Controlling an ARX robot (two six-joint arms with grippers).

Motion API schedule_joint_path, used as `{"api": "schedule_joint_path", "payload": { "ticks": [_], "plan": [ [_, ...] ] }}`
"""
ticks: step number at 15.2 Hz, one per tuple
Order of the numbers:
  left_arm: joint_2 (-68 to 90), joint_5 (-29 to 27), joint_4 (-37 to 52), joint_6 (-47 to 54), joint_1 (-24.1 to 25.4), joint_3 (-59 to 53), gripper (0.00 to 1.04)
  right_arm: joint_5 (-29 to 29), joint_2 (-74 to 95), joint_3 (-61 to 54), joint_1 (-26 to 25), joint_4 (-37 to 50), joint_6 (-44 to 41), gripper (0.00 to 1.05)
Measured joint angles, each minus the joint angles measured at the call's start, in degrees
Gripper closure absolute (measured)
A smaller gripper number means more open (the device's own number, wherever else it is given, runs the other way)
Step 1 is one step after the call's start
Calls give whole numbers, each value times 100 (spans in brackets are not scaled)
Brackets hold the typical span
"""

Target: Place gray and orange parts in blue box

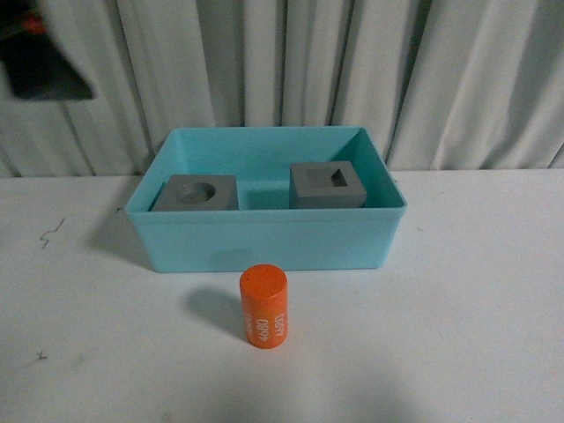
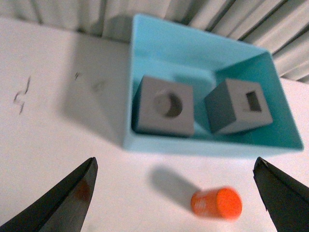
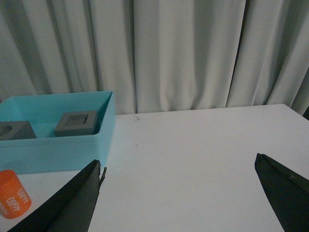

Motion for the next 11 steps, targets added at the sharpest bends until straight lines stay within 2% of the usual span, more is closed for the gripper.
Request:
{"api": "schedule_joint_path", "payload": {
  "ticks": [2,3,5,6,7,8,9,11],
  "plan": [
    [-1453,562,-391,345,1132,-1370,8,0,-2,0,0,0,0,6],
    [-1829,267,1600,817,1399,-2321,19,0,-2,0,0,-4,0,6],
    [-2232,267,3718,1554,1117,-3320,43,-2,0,0,0,4,0,6],
    [-2409,208,4079,1674,1095,-3488,54,0,0,0,0,0,0,6],
    [-2647,138,4089,1759,1062,-3563,64,0,0,0,0,2,0,6],
    [-2938,-260,3958,1799,756,-3762,81,0,0,0,0,2,0,6],
    [-3185,-280,3775,1814,546,-3965,97,-2,-2,0,0,2,0,6],
    [-3296,-308,3713,1805,562,-4015,104,0,-2,0,0,2,0,6]
  ]
}}
